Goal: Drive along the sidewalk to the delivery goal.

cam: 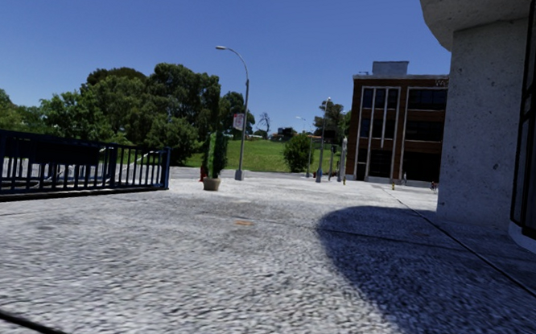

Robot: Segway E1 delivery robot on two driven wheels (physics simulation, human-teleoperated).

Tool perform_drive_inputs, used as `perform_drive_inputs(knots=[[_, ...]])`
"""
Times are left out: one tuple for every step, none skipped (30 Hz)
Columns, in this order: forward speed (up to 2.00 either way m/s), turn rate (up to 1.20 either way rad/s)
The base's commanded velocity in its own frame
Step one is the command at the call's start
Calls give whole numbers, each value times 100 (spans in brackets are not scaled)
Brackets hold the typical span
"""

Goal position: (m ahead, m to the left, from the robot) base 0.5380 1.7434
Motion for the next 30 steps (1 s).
perform_drive_inputs(knots=[[200,0],[200,0],[200,22],[194,40],[176,68],[176,68],[162,88],[151,96],[147,97],[141,97],[141,97],[131,97],[124,97],[116,97],[109,97],[102,97],[102,97],[99,98],[98,99],[98,99],[96,99],[96,99],[95,99],[94,99],[93,99],[91,99],[91,99],[89,99],[87,99],[86,99]])
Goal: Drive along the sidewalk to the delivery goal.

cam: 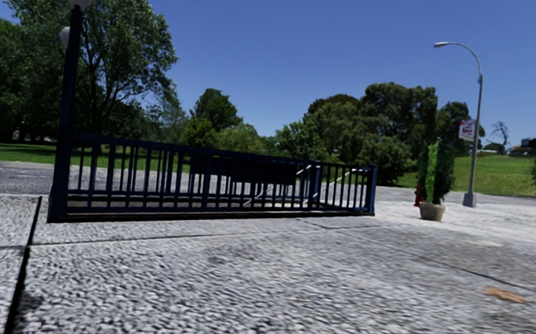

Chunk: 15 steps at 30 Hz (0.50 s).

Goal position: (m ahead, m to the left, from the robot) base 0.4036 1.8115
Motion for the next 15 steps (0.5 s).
perform_drive_inputs(knots=[[86,99],[85,99],[85,99],[85,99],[85,99],[85,99],[84,90],[84,61],[91,10],[115,1],[138,0],[138,0],[158,0],[169,0],[177,0]])
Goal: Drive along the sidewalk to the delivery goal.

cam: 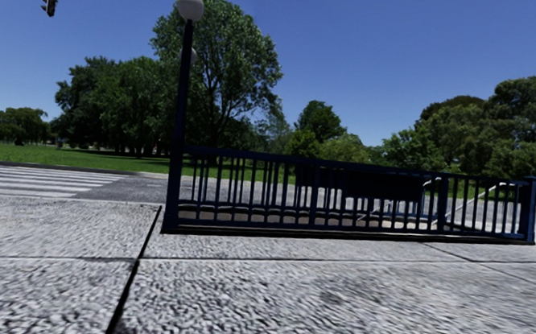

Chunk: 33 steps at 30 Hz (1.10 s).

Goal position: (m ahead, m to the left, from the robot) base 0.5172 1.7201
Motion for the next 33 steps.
perform_drive_inputs(knots=[[182,0],[184,0],[184,0],[184,15],[184,65],[184,91],[176,111],[167,115],[160,117],[160,117],[157,117],[156,117],[156,117],[156,117],[156,117],[155,117],[155,67],[155,0],[154,0],[154,0],[143,0],[123,0],[96,0],[73,0],[44,0],[44,0],[22,0],[1,0],[0,0],[0,0],[0,0],[0,0],[0,0]])
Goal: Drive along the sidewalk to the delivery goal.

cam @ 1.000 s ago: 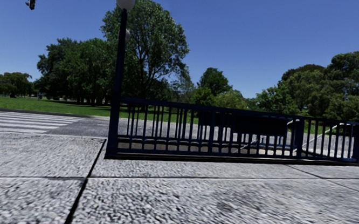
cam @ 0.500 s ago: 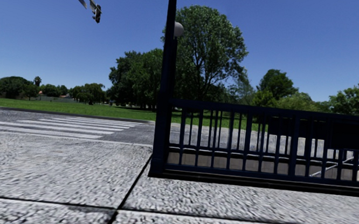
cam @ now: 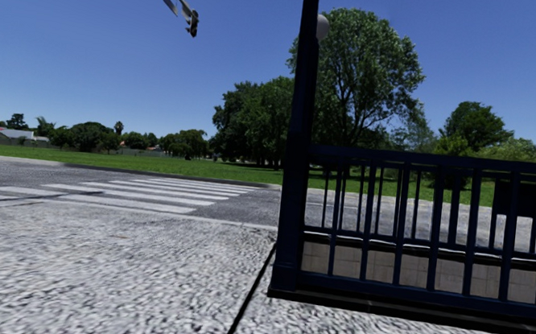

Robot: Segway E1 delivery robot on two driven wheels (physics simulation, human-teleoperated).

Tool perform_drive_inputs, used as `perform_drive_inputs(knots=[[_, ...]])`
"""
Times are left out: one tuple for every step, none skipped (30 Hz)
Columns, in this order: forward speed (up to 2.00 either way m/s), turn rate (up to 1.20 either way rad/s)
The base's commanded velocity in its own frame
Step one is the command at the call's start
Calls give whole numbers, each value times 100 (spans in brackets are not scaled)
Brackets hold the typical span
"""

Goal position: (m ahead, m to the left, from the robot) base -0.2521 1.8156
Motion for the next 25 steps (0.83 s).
perform_drive_inputs(knots=[[0,0],[0,0],[0,0],[0,0],[0,0],[0,0],[0,0],[0,0],[0,0],[0,0],[0,0],[0,0],[0,0],[0,0],[0,0],[0,0],[0,0],[0,0],[0,0],[0,0],[0,0],[0,0],[0,0],[0,0],[0,0]])
